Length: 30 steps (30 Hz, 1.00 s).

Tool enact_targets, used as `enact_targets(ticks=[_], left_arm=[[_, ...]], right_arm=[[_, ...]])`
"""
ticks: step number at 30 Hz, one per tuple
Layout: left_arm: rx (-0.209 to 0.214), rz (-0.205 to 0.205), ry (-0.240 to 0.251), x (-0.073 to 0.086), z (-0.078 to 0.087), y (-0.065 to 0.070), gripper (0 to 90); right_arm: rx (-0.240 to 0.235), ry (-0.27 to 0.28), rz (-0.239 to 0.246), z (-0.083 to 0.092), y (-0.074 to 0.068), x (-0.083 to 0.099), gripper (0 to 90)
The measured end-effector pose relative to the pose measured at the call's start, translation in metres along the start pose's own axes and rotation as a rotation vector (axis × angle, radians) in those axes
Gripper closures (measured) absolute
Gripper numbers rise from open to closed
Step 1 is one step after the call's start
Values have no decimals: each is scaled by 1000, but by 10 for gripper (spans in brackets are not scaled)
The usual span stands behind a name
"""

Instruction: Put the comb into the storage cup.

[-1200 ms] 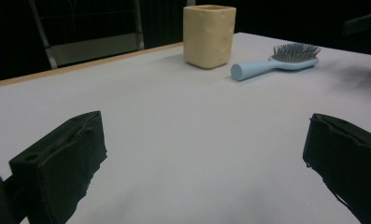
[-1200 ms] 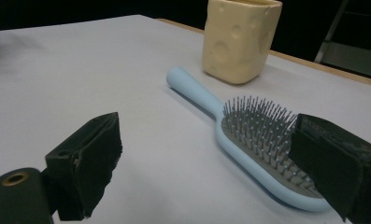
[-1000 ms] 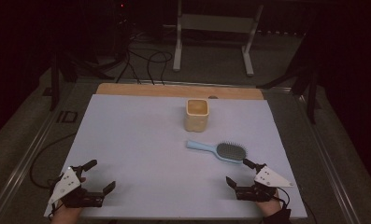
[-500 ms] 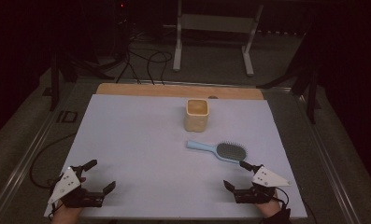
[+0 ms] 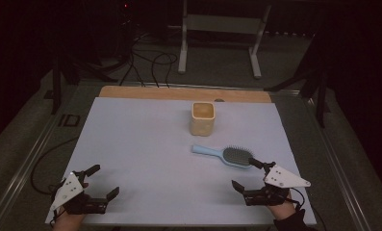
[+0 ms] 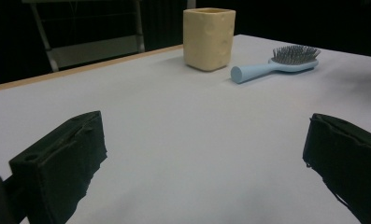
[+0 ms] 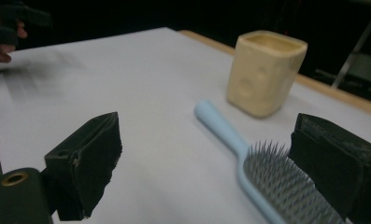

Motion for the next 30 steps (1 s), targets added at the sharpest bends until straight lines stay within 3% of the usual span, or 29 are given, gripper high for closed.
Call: enact_targets(ticks=[10, 30], left_arm=[[3, 1, 3, 0, 0, 0, 0], [4, 9, 6, 0, 1, -1, 0]], right_arm=[[-13, 13, 59, -8, 7, -31, 90], [-54, 17, 85, -40, 17, -63, 92]])
Point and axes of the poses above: each handheld gripper's, and its own axes: z roughly backward along the jaws, x roughly out of its underside, y roughly to its right, the point moved 4 cm from there along -z, roughly forward along the jaws
